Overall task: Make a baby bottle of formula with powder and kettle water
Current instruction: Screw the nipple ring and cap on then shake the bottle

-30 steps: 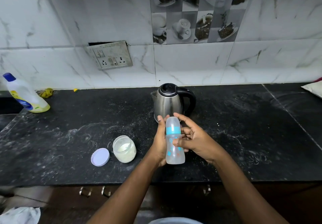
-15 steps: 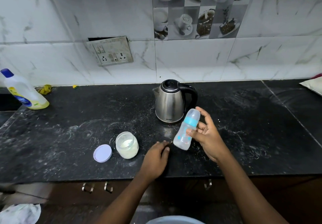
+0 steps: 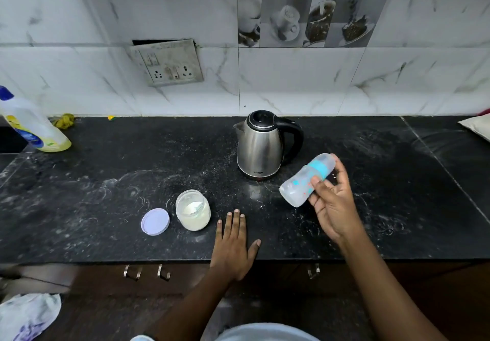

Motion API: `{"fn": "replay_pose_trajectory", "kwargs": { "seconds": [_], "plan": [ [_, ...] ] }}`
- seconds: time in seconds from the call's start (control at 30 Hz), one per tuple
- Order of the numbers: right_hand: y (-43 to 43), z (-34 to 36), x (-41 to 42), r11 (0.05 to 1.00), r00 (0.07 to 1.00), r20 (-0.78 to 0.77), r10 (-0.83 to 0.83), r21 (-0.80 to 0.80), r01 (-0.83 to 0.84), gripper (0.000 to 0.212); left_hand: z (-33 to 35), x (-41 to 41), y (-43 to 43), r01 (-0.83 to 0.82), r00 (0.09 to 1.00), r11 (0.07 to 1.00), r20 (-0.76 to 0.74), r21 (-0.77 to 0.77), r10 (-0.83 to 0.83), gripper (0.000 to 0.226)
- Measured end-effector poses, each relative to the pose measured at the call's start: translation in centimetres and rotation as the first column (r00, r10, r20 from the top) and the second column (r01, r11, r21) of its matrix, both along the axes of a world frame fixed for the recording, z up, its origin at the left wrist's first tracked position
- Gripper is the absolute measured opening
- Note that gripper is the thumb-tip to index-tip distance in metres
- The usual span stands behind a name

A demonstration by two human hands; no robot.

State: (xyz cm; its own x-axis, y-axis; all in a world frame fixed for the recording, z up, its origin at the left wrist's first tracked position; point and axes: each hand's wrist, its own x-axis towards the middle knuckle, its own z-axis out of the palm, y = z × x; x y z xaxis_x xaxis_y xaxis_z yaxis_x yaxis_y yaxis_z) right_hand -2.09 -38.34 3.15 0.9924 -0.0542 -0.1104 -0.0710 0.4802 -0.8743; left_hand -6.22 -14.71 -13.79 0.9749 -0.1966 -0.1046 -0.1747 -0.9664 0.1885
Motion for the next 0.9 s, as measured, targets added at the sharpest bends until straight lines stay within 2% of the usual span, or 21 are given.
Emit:
{"fn": "replay_pose_trajectory", "kwargs": {
  "seconds": [0.1, 0.13, 0.27, 0.4, 0.53, 0.63, 0.67, 0.77, 0.8, 0.9],
  "plan": [
    [1.0, -0.1, -0.7, 0.966, 0.978, -0.029, 0.206, -0.152, -0.208, 0.084, 0.2, 0.0, 0.0, -0.014, 1.000, 1.000, -0.002, 0.008, 0.014, 0.088],
    [1.2, -0.1, -0.9, 0.962, 0.974, -0.025, 0.225, -0.152, -0.226, 0.083, 0.2, 0.0, -0.1, -0.015, 1.000, 1.000, -0.004, 0.011, 0.015, 0.089],
    [0.7, -0.2, 0.0, 1.000, 1.000, 0.000, 0.011, 0.007, -0.011, 0.079, 0.1, 0.0, -0.1, -0.013, 1.000, 1.000, 0.000, 0.019, 0.013, 0.090],
    [1.2, 0.3, -0.6, 0.948, 0.964, -0.017, 0.265, -0.178, -0.264, 0.082, 0.1, 0.0, 0.0, 0.001, 1.000, 0.999, -0.008, 0.033, 0.000, 0.091],
    [0.5, 1.0, 0.1, 0.998, 0.998, 0.020, 0.060, -0.036, -0.060, 0.079, 0.2, 0.0, -0.1, 0.003, 1.000, 0.999, 0.001, 0.035, -0.003, 0.091],
    [0.7, 1.0, -0.5, 0.955, 0.972, 0.004, 0.235, -0.189, -0.230, 0.083, -0.1, 0.0, 0.0, 0.003, 1.000, 1.000, 0.013, 0.020, -0.003, 0.090],
    [0.8, 1.0, -0.7, 0.950, 0.969, 0.011, 0.248, -0.200, -0.241, 0.083, -0.2, 0.1, 0.0, 0.000, 1.000, 1.000, 0.023, 0.007, 0.000, 0.090],
    [0.5, 0.8, -0.6, 0.996, 0.998, 0.006, 0.066, -0.064, -0.065, 0.081, -0.2, 0.1, -0.1, -0.001, 1.000, 1.000, 0.012, 0.004, 0.001, 0.090],
    [0.5, 0.8, -0.6, 0.995, 0.998, 0.006, 0.064, -0.075, -0.063, 0.082, -0.1, 0.1, -0.1, -0.001, 1.000, 1.000, 0.007, 0.007, 0.001, 0.090],
    [0.9, 0.7, -1.2, 0.960, 0.978, 0.017, 0.209, -0.196, -0.201, 0.083, -0.2, 0.1, -0.1, -0.006, 1.000, 1.000, 0.017, 0.004, 0.006, 0.090]
  ]
}}
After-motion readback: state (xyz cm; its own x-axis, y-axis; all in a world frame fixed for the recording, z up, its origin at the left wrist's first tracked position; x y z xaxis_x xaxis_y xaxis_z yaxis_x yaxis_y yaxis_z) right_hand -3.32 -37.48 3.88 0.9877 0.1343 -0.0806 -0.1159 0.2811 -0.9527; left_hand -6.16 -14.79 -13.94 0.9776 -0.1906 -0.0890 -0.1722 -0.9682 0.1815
